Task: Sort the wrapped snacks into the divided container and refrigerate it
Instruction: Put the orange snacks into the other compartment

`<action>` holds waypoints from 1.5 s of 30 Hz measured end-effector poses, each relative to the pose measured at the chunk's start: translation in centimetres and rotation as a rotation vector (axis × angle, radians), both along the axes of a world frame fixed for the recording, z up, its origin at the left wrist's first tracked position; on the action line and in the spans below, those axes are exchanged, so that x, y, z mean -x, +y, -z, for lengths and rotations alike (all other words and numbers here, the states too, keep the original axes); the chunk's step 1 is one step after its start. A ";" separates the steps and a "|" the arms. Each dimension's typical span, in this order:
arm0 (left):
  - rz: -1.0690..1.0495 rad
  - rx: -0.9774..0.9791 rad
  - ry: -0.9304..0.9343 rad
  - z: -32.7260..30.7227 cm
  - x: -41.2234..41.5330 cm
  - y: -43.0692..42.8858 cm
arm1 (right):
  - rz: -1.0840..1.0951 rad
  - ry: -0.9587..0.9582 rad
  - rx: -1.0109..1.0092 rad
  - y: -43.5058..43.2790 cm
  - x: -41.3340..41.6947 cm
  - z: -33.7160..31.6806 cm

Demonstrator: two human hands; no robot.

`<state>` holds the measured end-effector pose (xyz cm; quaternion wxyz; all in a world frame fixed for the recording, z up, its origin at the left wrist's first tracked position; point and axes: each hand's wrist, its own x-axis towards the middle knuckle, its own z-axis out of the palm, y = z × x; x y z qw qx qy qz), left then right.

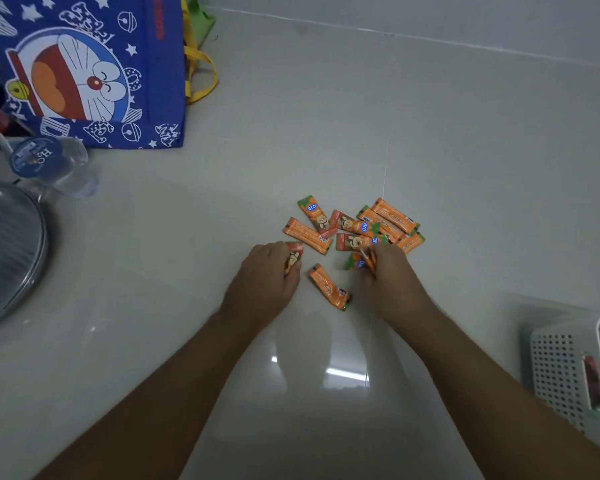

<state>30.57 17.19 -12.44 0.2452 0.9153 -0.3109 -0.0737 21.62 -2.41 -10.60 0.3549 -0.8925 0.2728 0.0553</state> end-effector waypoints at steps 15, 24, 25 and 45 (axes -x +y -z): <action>-0.458 0.275 0.506 -1.0 -0.9 -3.0 | 0.131 0.059 0.073 -2.5 1.8 1.4; -0.673 0.431 0.515 -1.3 -2.0 -2.6 | 0.100 -0.025 -0.043 1.4 0.8 0.2; -0.673 0.410 0.454 -1.5 -1.9 -2.3 | 0.076 -0.015 -0.057 2.2 0.5 0.3; -0.415 -0.189 0.296 -1.0 3.4 -1.8 | -0.043 -0.160 0.073 -2.7 -0.7 -0.7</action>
